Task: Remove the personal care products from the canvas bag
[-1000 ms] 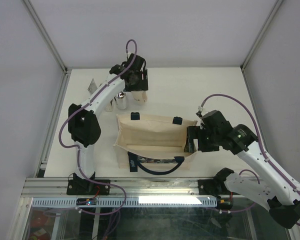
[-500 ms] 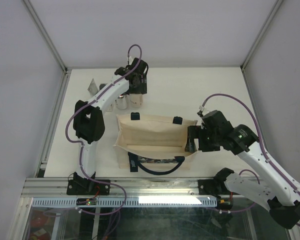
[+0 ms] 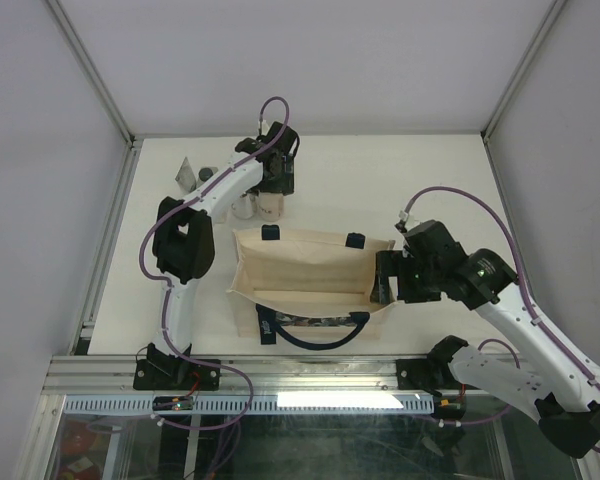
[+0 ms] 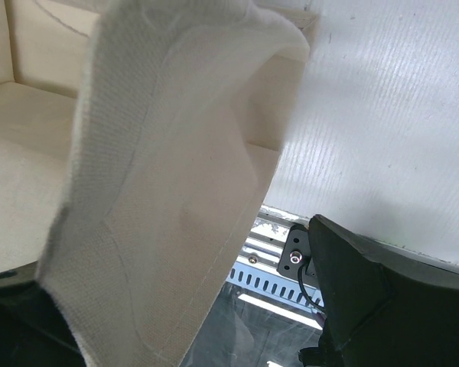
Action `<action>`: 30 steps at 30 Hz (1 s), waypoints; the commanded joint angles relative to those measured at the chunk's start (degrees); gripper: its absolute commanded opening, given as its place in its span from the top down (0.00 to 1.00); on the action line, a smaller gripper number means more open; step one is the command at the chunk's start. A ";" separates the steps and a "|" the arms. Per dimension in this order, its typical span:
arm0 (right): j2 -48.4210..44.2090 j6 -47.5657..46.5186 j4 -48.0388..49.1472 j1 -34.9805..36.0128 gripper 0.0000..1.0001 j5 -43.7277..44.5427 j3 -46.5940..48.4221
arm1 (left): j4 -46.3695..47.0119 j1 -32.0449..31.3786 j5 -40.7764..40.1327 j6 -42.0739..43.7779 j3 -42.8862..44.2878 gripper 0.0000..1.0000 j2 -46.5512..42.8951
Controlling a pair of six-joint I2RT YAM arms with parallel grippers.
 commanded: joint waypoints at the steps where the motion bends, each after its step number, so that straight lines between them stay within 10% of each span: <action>1: -1.12 0.60 0.79 0.16 0.11 1.32 3.02 | 3.78 0.27 -1.93 1.74 1.86 0.66 -1.80; 14: -0.81 0.07 0.72 0.14 0.11 1.53 3.95 | 4.37 0.67 -0.17 2.96 1.95 0.10 -4.36; 30: -0.59 -1.16 -0.24 0.20 0.11 1.78 6.29 | 4.28 0.63 8.64 1.99 4.83 0.03 -15.26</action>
